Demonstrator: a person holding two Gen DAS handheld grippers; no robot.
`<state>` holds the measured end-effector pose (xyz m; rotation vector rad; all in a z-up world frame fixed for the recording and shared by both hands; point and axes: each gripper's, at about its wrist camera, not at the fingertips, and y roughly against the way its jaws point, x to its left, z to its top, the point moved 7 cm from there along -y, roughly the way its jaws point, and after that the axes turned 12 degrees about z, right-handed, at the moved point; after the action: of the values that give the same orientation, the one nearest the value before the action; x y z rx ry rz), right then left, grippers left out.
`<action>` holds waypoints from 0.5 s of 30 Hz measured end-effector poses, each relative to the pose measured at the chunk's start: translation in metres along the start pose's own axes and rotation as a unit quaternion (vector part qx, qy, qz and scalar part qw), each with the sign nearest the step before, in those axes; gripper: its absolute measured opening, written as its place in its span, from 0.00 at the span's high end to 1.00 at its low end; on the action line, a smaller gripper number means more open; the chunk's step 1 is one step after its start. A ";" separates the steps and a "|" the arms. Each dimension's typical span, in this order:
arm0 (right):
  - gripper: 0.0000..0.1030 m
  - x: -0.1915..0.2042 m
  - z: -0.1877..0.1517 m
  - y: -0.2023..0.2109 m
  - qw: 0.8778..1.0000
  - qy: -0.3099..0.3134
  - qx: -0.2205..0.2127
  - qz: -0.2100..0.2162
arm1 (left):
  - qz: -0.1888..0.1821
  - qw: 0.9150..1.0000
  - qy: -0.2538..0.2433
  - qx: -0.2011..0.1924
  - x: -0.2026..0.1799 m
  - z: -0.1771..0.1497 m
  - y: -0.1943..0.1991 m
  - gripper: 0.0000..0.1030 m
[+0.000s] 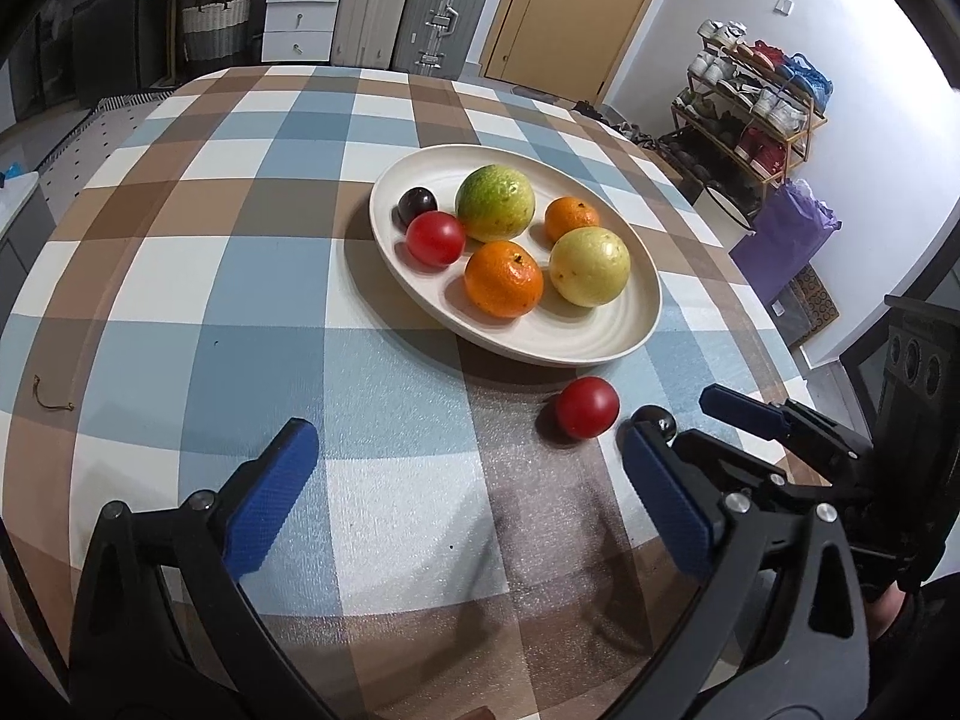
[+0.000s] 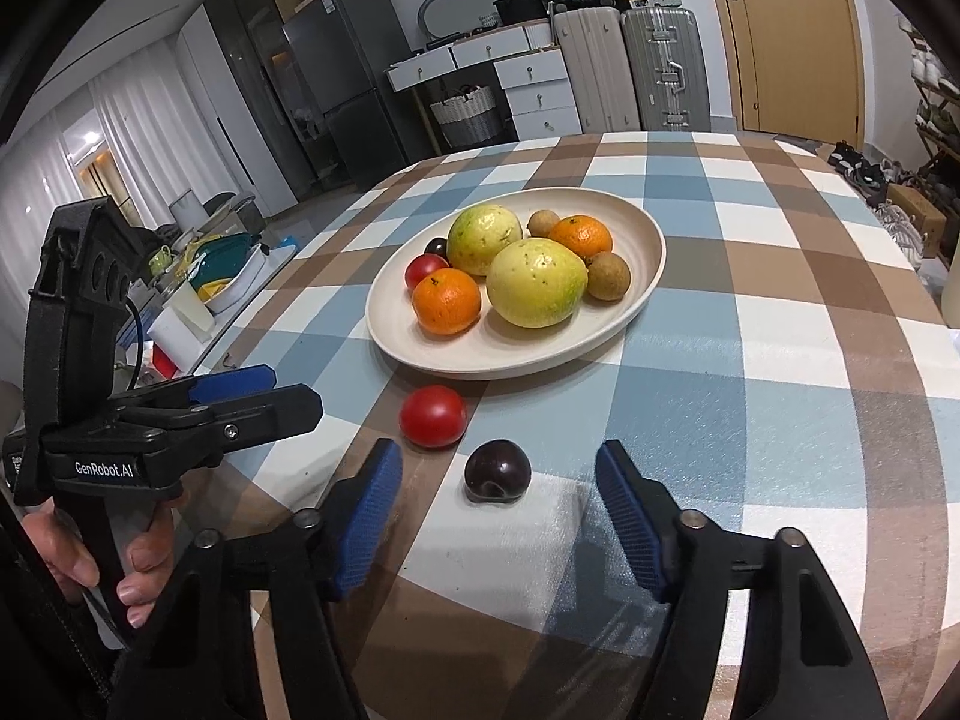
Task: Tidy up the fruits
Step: 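Grasp the last dark plum with the right tool and lift it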
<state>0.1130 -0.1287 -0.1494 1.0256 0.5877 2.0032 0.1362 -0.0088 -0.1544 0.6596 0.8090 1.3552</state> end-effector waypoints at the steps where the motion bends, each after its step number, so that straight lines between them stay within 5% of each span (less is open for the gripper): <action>1: 0.37 0.000 0.000 0.000 1.000 0.001 0.001 0.000 | 0.000 1.000 0.000 0.000 0.000 0.000 0.000 0.02; 4: 0.42 0.001 -0.002 -0.003 1.000 0.003 0.005 0.002 | -0.001 1.000 0.002 0.004 0.001 -0.002 -0.003 0.02; 12: 0.79 -0.002 -0.007 -0.011 1.000 -0.006 0.016 0.011 | -0.002 1.000 0.003 0.011 0.000 -0.003 -0.008 0.02; 15: 0.85 -0.007 -0.006 -0.006 0.999 -0.023 0.003 0.026 | -0.003 1.000 0.002 0.016 -0.002 -0.003 -0.011 0.02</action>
<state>0.1134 -0.1309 -0.1602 1.0983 0.5485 2.0175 0.1398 -0.0124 -0.1648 0.6796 0.8365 1.3396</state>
